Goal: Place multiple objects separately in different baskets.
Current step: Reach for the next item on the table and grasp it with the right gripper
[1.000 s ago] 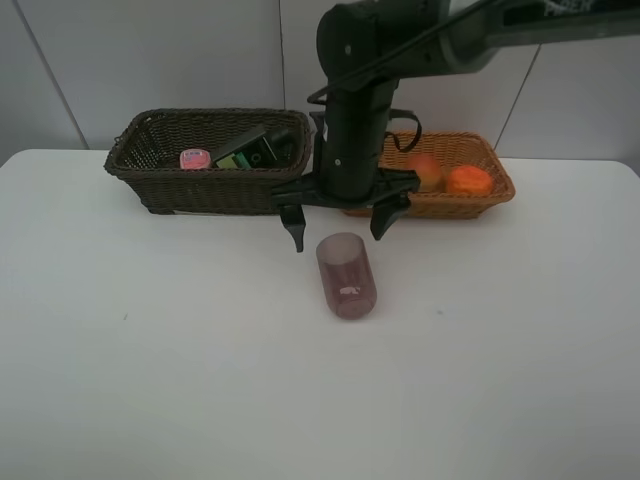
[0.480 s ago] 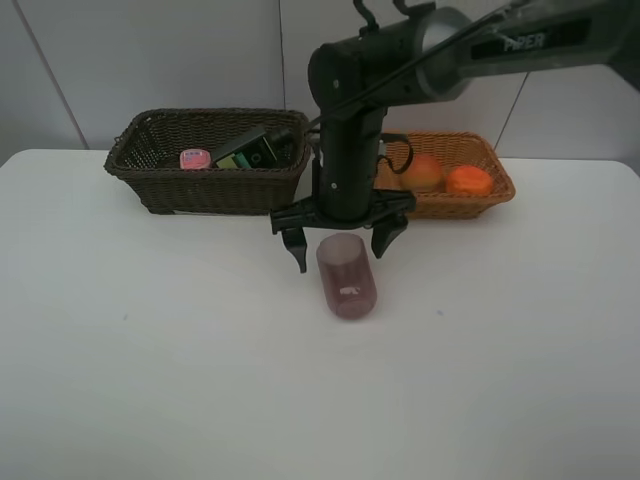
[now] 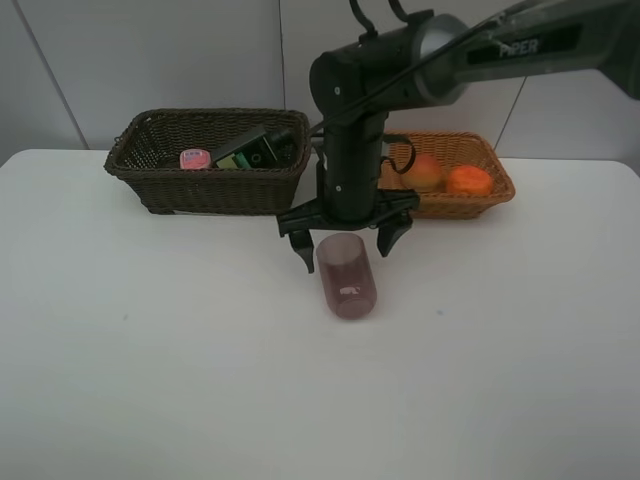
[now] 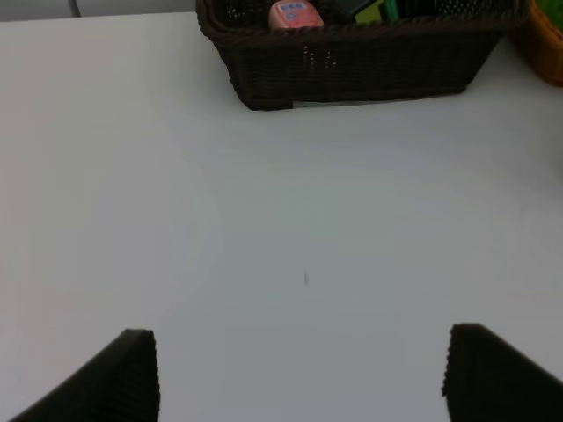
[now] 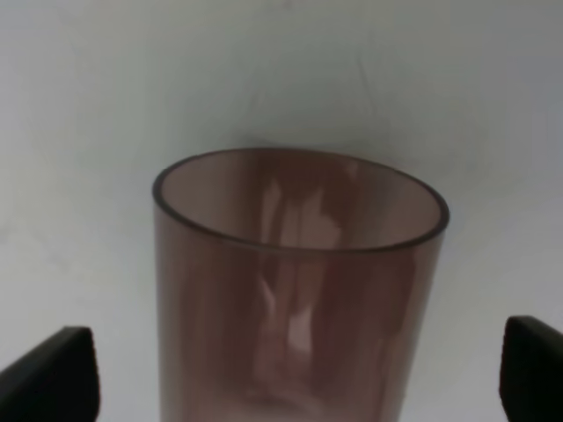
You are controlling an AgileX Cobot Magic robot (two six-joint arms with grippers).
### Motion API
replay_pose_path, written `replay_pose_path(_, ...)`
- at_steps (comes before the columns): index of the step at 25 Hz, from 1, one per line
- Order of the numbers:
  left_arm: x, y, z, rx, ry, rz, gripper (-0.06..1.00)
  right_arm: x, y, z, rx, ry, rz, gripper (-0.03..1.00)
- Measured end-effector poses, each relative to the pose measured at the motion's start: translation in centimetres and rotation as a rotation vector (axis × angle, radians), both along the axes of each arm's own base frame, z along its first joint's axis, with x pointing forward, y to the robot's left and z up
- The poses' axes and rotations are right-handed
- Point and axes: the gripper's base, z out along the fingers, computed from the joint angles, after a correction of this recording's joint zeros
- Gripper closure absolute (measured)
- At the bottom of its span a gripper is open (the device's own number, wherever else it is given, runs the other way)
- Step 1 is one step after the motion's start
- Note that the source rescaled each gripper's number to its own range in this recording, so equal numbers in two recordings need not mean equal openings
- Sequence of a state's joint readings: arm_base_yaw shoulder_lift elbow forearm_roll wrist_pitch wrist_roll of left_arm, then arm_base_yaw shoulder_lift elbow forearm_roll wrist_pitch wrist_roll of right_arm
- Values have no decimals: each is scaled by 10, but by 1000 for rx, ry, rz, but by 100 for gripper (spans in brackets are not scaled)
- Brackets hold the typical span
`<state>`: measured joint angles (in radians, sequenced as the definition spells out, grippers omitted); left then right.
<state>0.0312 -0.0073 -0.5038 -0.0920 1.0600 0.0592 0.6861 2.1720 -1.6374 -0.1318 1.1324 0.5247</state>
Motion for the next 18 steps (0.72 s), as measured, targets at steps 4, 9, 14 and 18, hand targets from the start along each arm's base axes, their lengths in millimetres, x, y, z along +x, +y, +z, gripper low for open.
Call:
replay_pose_path(4, 0, 0, 0, 0, 0, 0, 19, 1, 0, -1, 6, -4, -1, -3)
replay_pose_path(9, 0, 0, 0, 1, 0, 0, 19, 2, 1, -13, -4, 14, -2, -3)
replay_pose_path(14, 0, 1, 0, 9, 0, 6, 19, 2, 2, -21, -15, 27, -1, -3)
replay_pose_path(18, 0, 1, 0, 9, 0, 6, 19, 3, 2, -31, -24, 38, 0, -3)
